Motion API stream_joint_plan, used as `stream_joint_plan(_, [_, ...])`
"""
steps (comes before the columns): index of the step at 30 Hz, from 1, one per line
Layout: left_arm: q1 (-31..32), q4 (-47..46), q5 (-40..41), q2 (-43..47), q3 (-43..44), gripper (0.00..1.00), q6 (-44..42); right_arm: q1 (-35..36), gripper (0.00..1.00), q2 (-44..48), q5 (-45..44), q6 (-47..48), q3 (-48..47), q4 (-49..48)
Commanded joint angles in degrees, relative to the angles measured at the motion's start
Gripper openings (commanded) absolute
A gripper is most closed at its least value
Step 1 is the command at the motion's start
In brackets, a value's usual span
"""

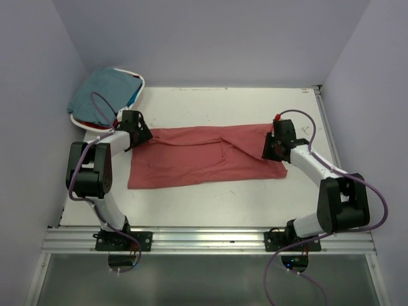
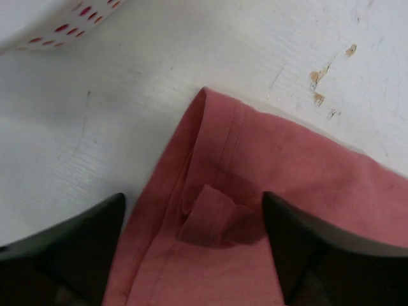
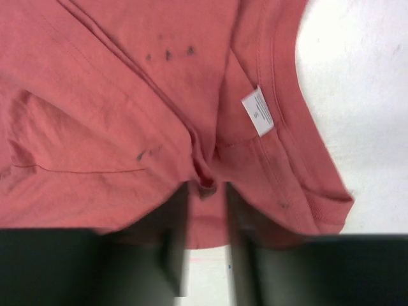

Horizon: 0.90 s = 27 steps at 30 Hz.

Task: Fold and stack the t-shirts
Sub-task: Fold the other side of the tshirt into a rectangle

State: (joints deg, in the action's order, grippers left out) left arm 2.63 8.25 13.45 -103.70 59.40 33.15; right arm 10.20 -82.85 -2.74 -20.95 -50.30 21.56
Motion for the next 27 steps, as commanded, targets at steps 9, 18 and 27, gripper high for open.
stream_joint_plan(9, [-0.5, -0.2, 0.4, 17.4, -6.5, 1.00, 3.4, 1.5, 0.98, 7.5, -3.2, -1.5, -6.4, 7.3])
stream_joint_plan(18, [-0.4, -3.1, -6.7, 17.4, -8.6, 1.00, 3.9, 1.5, 0.89, -10.6, 5.9, -0.8, -21.5, 0.2])
stream_joint_plan(27, [-0.4, -3.4, -6.8, 19.4, -11.6, 1.00, 3.5, 1.5, 0.68, -31.7, 15.1, 1.3, -38.6, 1.5])
